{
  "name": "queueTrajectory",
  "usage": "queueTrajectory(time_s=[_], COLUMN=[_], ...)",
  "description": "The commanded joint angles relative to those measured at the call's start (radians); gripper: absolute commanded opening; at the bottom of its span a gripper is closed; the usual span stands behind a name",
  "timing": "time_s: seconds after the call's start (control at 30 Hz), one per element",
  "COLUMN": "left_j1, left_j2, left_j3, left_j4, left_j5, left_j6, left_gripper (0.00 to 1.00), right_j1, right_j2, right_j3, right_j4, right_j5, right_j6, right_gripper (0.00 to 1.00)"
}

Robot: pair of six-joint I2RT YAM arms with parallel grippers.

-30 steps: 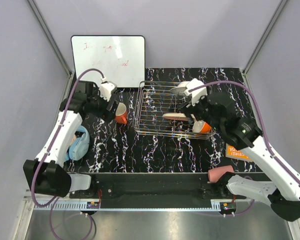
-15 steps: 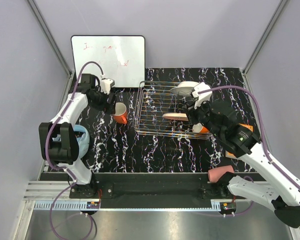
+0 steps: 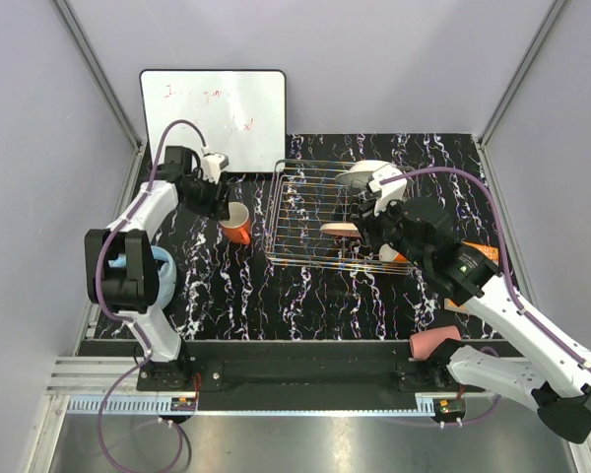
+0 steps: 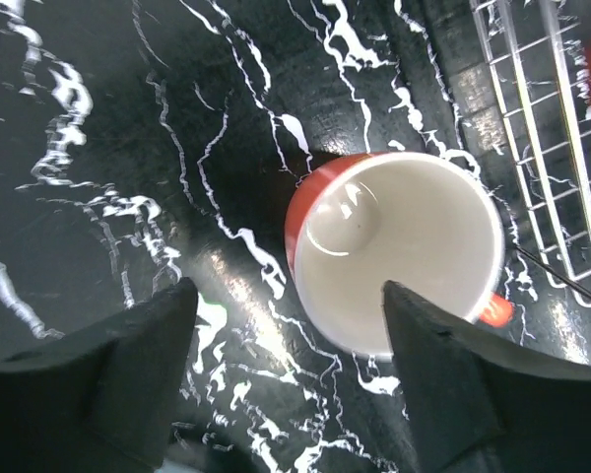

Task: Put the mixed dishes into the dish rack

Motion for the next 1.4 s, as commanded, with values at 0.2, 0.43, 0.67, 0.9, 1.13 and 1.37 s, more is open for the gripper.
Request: queueTrajectory(time_s=[0.2,0.43,0.67,0.9,1.13,1.37], left_j1=[0.001,0.012,0.030,0.030,0.029,0.029], left_j2=[0.109,0.068,-0.145,-0.406,-0.360,-0.320], left_j3=[-0.021,-0.078,-0.006,0.135,0.143,0.107], left_j4=[0.059,0.058,-0.098,-0.137,-0.039,-0.023], left_j5=[0.008,0.031,0.284,0.678,1.046,1.123], left_j6=[-0.006,0.013,-0.001,-0.159,-0.415,-0.415], left_gripper=[0.11,0.00,0.00,0.00,0.00,0.00], right_j1=[-0.004,-0.004,-0.004,-0.004,-0.006,-0.004], right_j2=[-0.013,0.004,0.045,0.167,0.268,0.395], right_j3=[-0.005,-0.008,-0.006,-0.002,-0.228,-0.311], right_j4=[0.046,0.049,0.142,0.397,1.159,1.590], right_j5=[-0.009,-0.029,-0.160,-0.400,-0.563,-0.515], right_j6=[0.043,0.078,0.256,0.630,1.149,1.352], right_gripper=[0.41,0.47,0.83,1.00,1.00,1.00])
